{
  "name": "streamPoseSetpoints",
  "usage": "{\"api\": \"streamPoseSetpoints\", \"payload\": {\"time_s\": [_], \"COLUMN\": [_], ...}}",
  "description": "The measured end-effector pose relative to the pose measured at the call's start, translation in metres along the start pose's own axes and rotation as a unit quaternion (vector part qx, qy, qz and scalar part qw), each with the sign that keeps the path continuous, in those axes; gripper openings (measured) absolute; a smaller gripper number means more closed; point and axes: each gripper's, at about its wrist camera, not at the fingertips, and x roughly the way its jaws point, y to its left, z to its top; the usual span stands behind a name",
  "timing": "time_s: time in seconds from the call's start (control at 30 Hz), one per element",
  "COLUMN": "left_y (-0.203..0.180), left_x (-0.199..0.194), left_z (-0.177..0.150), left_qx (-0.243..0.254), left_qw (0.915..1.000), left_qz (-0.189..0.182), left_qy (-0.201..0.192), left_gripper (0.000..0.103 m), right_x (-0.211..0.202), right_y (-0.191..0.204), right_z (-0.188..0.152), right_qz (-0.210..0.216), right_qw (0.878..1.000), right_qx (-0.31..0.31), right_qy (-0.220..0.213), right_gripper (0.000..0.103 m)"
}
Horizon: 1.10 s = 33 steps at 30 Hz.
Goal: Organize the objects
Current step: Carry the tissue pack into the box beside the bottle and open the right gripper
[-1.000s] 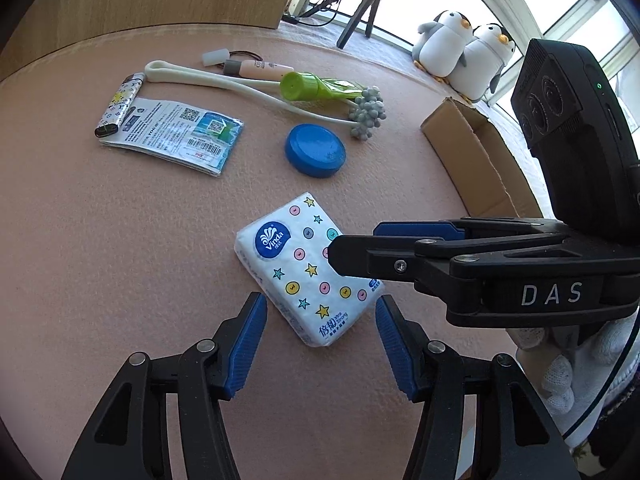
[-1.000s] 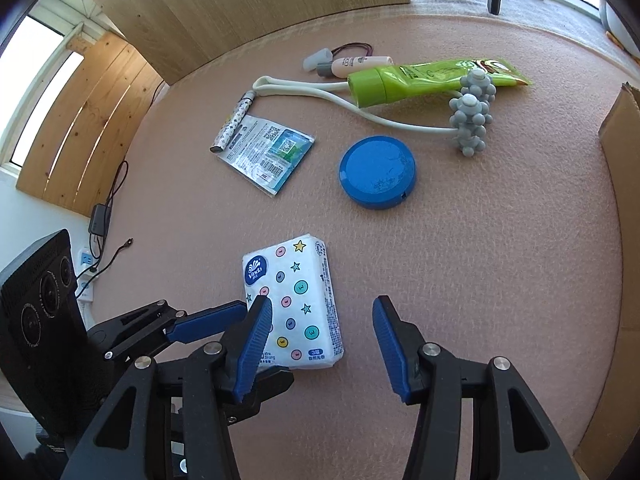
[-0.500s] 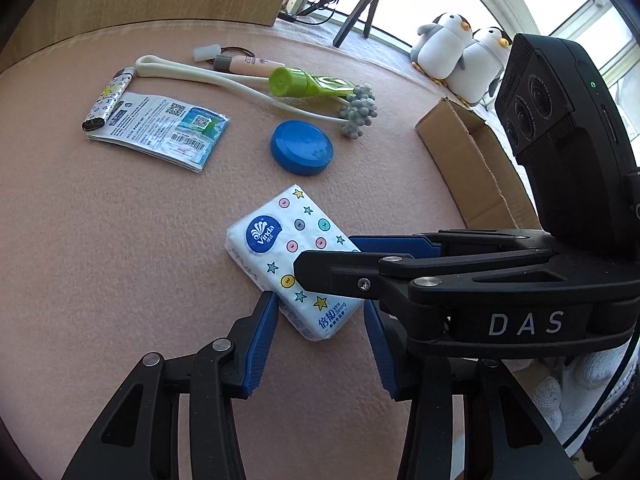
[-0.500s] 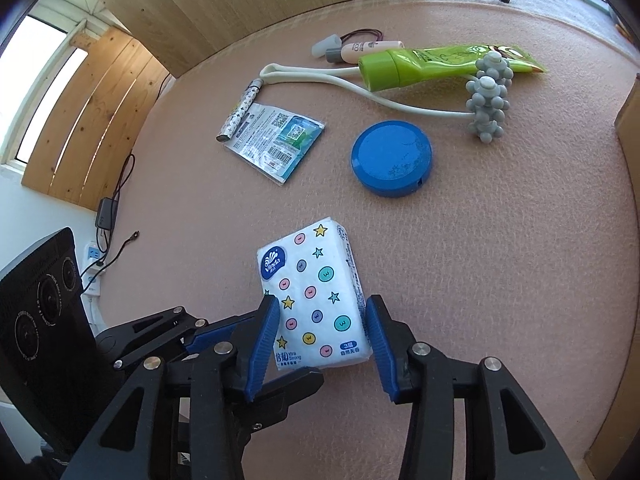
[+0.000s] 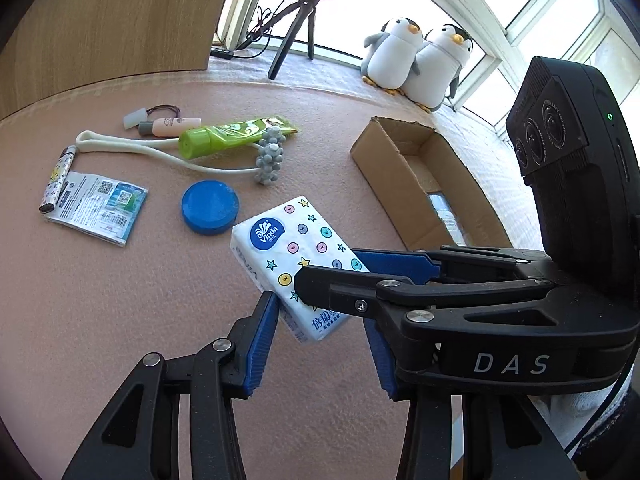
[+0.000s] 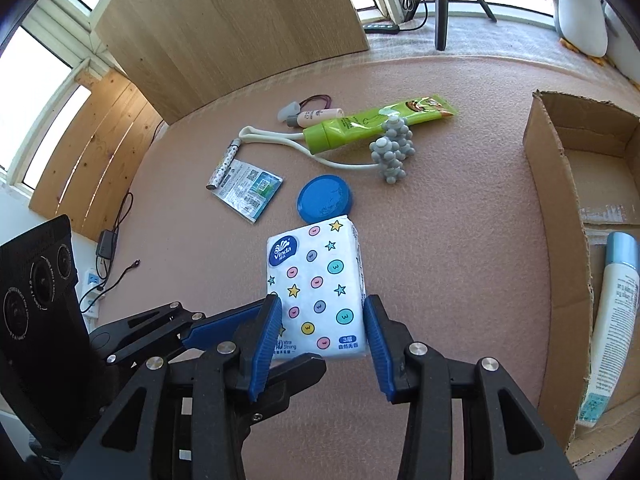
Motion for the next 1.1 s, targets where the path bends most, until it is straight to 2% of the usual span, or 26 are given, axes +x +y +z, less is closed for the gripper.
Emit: {"api": "streamPoseSetpoints", "payload": {"time_s": [0.27,0.63,0.8,1.1], "left_y": [-0.076,-0.172,-0.198,-0.216], "left_x": [0.013,0.060,0.081,0.104], "left_z": [0.023,0.037,0.038,0.044], "left_qx": [0.062,0.125,0.137,0.148], "left_qw": [0.9974,0.9887,0.9862,0.9844], "left_qz": [-0.036,-0.082,-0.089,-0.089], "left_qy": [-0.008,0.013,0.026,0.034], "left_gripper": [0.047,0.047,0.047,0.047], "right_x": [-0.065,-0.123,-0.131,-0.134], "right_y": [-0.047,-0.122,-0.148,-0.170], "right_z": [-0.013,-0.037,-0.044,-0.046], "right_qz": [-0.036,-0.085,-0.094,-0.103], "right_qw": [0.997,0.987,0.984,0.981], "right_qx": [0.034,0.094,0.114,0.127], "right_qy": [-0.060,-0.102,-0.103,-0.105], "right_gripper": [0.039,0.039,0.039,0.039]}}
